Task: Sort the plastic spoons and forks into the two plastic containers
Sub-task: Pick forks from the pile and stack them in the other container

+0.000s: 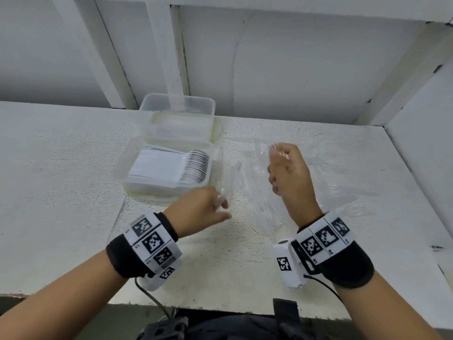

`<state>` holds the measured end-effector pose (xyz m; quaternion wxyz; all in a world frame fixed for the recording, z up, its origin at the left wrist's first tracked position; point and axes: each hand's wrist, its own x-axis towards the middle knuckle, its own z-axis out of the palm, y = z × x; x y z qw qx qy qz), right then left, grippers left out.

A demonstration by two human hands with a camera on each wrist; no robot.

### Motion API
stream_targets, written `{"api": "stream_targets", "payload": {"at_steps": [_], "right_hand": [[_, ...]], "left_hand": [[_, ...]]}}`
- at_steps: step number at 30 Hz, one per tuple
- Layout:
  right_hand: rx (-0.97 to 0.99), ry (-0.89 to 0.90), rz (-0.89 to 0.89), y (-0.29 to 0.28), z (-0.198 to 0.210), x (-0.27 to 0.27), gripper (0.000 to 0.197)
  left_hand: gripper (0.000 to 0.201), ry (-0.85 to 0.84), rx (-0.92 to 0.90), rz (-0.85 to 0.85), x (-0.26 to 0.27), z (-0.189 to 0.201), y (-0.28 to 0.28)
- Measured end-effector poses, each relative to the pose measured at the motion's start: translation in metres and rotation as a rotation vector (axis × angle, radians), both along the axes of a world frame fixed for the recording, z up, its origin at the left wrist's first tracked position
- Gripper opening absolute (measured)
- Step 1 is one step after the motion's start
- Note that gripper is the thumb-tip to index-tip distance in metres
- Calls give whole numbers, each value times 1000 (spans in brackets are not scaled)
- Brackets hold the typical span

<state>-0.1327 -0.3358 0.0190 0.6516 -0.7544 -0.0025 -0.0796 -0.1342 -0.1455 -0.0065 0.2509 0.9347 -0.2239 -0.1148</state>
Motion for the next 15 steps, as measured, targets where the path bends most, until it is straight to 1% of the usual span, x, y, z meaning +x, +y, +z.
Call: {"api": "stream_targets", "payload": {"at_steps": [2, 4, 5, 8, 9, 11, 13, 15], "right_hand": [[-120, 39, 57, -3, -8, -3, 9], [-169, 54, 46, -4, -13, -6, 17], [-156, 73, 33, -5, -13, -8, 19], [11, 134, 63, -4, -11, -12, 21], [19, 137, 92, -4, -11, -13, 22], [-86, 119, 129, -5, -13, -14, 25], [-217, 112, 139, -6, -18, -13, 29], [-306, 131, 120, -7, -24, -9, 30]], "left_hand": [[41, 46, 186, -97, -3, -10, -3], [50, 66, 290, -141, -4, -19, -5], [49, 66, 306, -145, -3, -23, -5], [36, 22, 318, -162, -1, -28, -5], [33, -3, 309, -163, 0, -27, -4], [30, -15, 236, -139, 0, -23, -1], [26, -5, 94, -77, 1, -14, 5], [18, -17, -92, 10, 0, -2, 12]]}}
